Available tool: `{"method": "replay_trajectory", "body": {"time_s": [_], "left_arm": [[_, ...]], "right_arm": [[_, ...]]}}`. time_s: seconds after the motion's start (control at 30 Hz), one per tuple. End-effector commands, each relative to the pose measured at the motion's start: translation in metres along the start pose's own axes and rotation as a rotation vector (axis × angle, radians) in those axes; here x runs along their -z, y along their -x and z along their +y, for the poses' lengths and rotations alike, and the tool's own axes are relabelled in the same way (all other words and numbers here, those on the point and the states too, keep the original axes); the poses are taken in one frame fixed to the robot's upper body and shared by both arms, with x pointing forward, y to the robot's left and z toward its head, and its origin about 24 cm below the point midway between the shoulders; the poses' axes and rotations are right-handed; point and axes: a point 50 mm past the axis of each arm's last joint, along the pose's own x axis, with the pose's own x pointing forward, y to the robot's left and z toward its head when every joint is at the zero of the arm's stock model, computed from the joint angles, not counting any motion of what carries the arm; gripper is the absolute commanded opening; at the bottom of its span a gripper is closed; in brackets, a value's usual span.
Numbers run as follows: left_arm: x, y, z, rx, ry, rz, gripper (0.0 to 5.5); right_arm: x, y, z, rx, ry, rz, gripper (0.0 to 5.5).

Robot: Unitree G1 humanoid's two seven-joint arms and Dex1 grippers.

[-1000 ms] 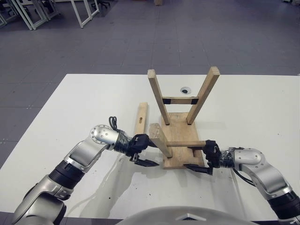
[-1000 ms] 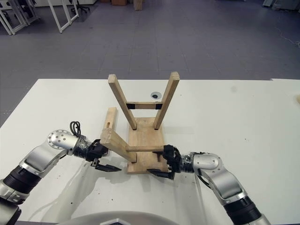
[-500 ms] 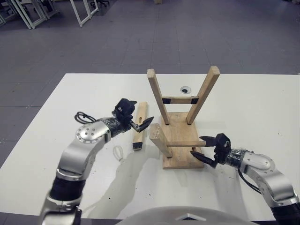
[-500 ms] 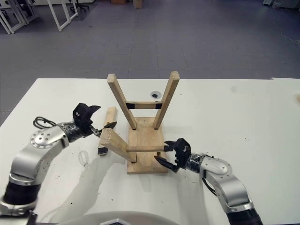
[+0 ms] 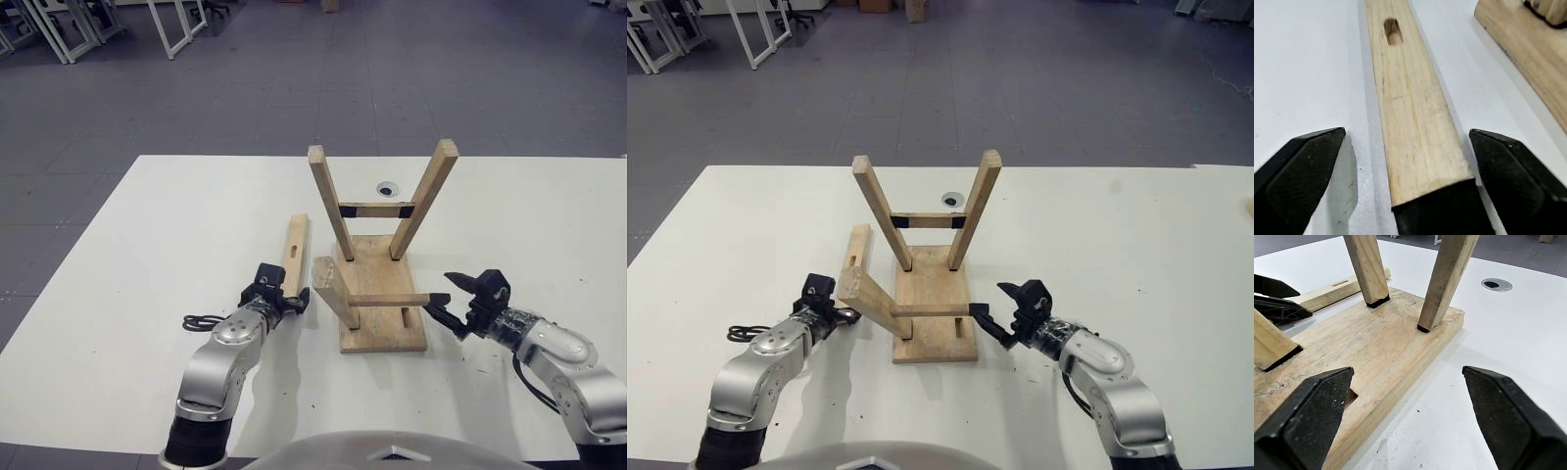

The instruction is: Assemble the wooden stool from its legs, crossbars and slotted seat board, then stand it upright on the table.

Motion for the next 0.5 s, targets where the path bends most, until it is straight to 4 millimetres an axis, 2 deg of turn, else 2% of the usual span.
{"method": "replay_trajectory", "body": {"time_s": [0.03, 0.13, 0.27, 0.4, 0.5], "left_arm": [[0.025, -0.004, 0.004, -0.02, 0.007, 0.1, 4.03], [0.031, -0.005, 0.007, -0.055, 0.056, 0.091, 3.52], [0.026, -0.006, 0.014, -0.093, 0.093, 0.038, 2.88], [0.016, -0.007, 0.022, -0.129, 0.133, -0.025, 2.25], [0.001, -0.007, 0.033, -0.179, 0.157, -0.11, 2.05]], "right_arm": [[0.004, 0.006, -0.015, 0.087, 0.073, 0.076, 4.11], [0.012, 0.01, -0.016, 0.072, 0.165, 0.191, 4.11], [0.015, -0.003, 0.013, -0.092, 0.211, 0.244, 4.11], [0.012, -0.024, 0.037, -0.182, 0.195, 0.211, 4.11], [0.0, -0.03, 0.028, -0.102, 0.143, 0.144, 4.11]]}}
